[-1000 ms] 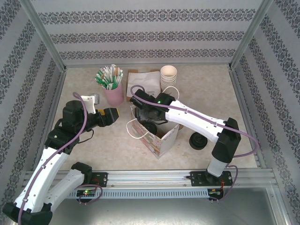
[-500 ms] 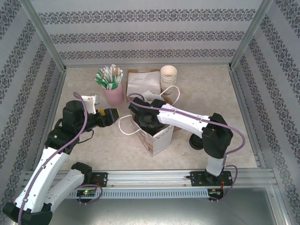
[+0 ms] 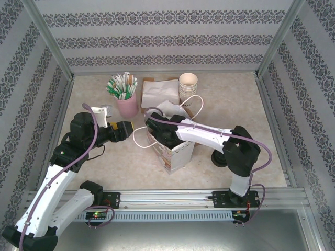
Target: Pack the takeout coffee
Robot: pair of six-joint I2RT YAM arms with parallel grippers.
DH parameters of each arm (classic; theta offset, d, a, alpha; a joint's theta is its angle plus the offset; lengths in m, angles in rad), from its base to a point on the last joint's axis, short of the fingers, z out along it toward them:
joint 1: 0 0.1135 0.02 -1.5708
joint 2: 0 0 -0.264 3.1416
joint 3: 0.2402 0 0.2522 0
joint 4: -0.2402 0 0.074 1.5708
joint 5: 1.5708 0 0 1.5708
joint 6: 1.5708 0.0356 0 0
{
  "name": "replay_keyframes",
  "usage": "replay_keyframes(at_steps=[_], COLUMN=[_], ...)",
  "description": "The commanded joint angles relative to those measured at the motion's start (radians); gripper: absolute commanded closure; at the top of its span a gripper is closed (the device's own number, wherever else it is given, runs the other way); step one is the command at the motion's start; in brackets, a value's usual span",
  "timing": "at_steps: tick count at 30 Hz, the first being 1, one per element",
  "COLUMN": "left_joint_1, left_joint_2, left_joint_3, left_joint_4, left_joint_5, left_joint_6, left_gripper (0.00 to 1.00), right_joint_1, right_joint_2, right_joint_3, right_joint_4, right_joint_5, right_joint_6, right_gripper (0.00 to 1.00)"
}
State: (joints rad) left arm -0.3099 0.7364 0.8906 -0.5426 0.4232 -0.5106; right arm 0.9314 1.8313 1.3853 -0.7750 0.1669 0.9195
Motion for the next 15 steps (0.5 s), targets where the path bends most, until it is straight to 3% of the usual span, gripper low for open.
replay_keyframes(at_steps=[1,6,9,15], left_joint_1=[-0.014,-0.019,-0.022,-0.024], left_joint_2=[-0.011,-0.013,-0.015,-0.019], left_joint_3=[0.011,0.012,0.016,0.023], left_joint_4=[0.0,-0.005,-0.011,-0.017], left_joint_5=[-0.012,-0.02,-0.026,-0.038], left_joint_6=[-0.011,-0.009,-0.006,-0.002], left_gripper=[0.18,0.19,0.19,0.19], right_joint_1=[-0.003,0.0,0.002,0.009], right_joint_2=[0.045,0.09,0.102,0.019], right_joint_3=[-0.004,-0.007,-0.006,0.001], right_joint_4=[0.025,0.04,0.042,0.056], right_joint_5=[-0.027,-0.044,-0.053,-0.037], right_joint_6=[0.018,0.017,0.015,0.013], right_gripper=[0.09,0.12,0.18,0.28])
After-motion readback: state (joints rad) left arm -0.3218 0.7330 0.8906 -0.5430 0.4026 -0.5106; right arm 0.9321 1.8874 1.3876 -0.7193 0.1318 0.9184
